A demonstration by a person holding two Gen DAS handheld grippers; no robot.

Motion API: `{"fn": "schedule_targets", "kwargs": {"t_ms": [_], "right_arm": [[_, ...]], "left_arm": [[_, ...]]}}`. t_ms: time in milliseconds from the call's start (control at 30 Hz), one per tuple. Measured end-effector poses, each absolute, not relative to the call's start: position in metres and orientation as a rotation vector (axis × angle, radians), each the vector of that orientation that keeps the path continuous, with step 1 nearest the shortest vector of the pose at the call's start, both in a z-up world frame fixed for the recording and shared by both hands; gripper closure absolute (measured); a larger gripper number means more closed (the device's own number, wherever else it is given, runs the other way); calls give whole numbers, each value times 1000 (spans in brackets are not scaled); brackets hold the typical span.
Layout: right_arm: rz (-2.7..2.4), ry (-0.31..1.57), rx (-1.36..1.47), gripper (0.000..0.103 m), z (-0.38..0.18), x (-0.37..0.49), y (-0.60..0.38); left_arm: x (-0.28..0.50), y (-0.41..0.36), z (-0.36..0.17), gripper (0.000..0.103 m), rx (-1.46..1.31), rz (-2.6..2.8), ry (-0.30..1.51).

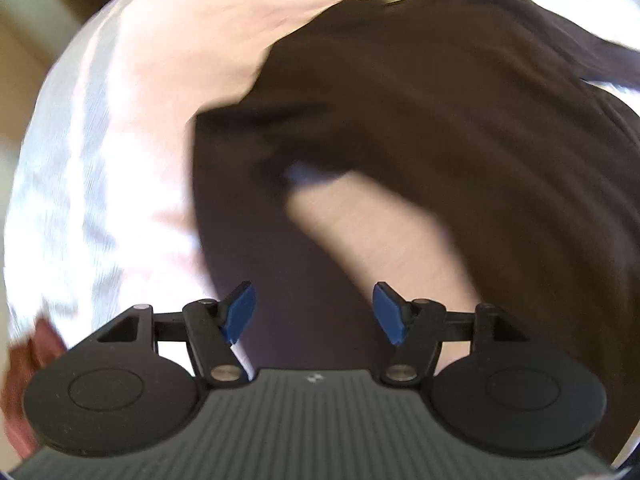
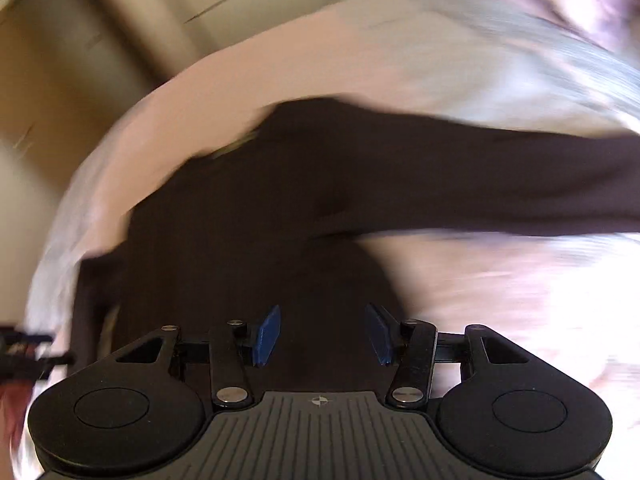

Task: Fold clothes

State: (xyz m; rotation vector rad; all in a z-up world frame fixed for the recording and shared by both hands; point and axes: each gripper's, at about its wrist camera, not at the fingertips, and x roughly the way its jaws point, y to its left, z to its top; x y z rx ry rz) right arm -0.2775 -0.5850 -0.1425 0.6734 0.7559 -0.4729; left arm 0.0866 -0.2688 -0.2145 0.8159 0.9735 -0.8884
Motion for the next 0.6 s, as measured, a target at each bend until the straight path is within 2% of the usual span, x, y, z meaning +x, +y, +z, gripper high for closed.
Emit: {"fn": "schedule_targets", "kwargs": {"t_ms": [133,200,267,300,333,600], "right_arm": [[-308,825,593,52,-137,-220,-491],[-206,871,578,52,-144,-194,-442],[-130,936,545,52,-160,-172,-397],[-111,970,543,52,-167,-164,-383],[-95,1002,546,52,-174,-156,-370],[-53,1055,537,52,-174,-130,-347]], "left_arm": [[125,-220,-231,43,700,-971,1098],[138,-207,-248,48,622,-1025,1214],[140,-203,-262,69,584,-1058,1284],[139,-202,-264,91,582,-1077,1288],[139,-201,-263,103,583,-1099,1289],[193,-145,-175,103,606,-1042,1126]]}}
